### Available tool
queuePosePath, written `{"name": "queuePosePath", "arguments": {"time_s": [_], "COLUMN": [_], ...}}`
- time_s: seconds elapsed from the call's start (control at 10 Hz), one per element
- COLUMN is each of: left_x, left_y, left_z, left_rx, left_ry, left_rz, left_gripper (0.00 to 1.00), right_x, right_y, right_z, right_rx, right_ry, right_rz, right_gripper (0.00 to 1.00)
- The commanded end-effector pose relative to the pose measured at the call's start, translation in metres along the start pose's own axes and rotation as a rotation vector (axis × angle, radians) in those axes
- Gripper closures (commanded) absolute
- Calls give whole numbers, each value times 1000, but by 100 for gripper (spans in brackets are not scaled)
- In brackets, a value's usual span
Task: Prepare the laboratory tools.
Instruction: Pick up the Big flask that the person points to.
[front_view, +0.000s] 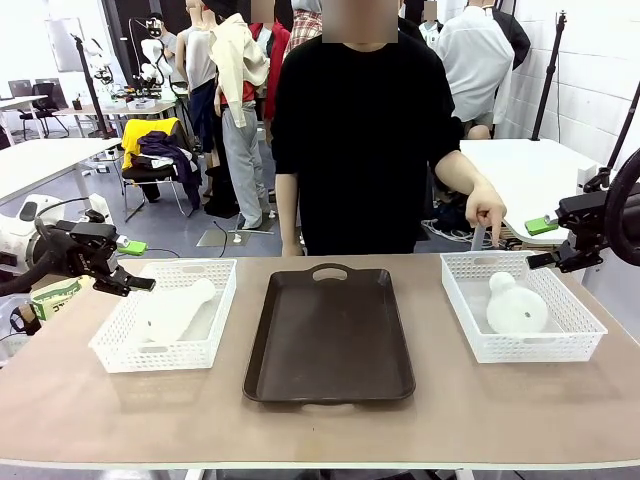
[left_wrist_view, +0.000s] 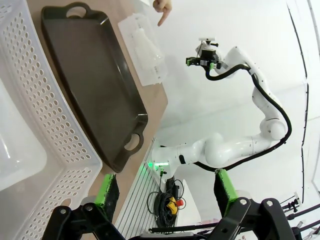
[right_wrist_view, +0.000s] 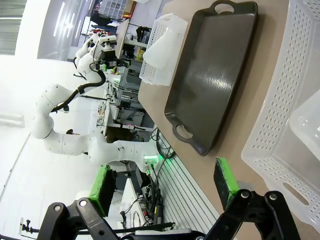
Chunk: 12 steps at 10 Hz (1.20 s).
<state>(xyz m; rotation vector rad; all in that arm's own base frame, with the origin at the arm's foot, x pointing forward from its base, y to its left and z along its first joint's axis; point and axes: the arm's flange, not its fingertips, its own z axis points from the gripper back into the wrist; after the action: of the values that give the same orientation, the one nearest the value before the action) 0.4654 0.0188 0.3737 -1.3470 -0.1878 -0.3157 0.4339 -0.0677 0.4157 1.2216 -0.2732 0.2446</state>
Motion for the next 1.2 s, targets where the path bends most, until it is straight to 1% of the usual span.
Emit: {"name": "queuePosePath", "arguments": {"time_s": [0.0, 0.1, 0.3, 0.4, 0.5, 0.7, 0.9, 1.1], "left_x": [0, 0, 0, 0, 0, 0, 0, 0], "left_y": [-1, -1, -1, -1, -1, -1, -1, -1], "left_z": [1, 1, 1, 1, 1, 1, 1, 1], "left_rx": [-8, -8, -8, -8, -8, -8, -8, -8], "left_ry": [-3, -3, -3, -3, -3, -3, -3, -3], "left_rz": [-8, -8, -8, -8, -8, -8, -8, -8], "left_gripper": [0, 0, 0, 0, 0, 0, 0, 0], "right_x": [0, 10, 40, 57, 73, 104, 123, 133], "right_y": [0, 9, 33, 38, 41, 32, 12, -12], "right_z": [0, 5, 13, 14, 9, -16, -40, -60], "right_rx": [0, -86, -380, -536, -681, -905, -1062, -1116], "right_ry": [0, 6, 22, 24, 36, 102, 138, 143], "right_rz": [0, -5, -44, -67, -101, -142, -172, -208], "right_gripper": [0, 0, 0, 0, 0, 0, 0, 0]}}
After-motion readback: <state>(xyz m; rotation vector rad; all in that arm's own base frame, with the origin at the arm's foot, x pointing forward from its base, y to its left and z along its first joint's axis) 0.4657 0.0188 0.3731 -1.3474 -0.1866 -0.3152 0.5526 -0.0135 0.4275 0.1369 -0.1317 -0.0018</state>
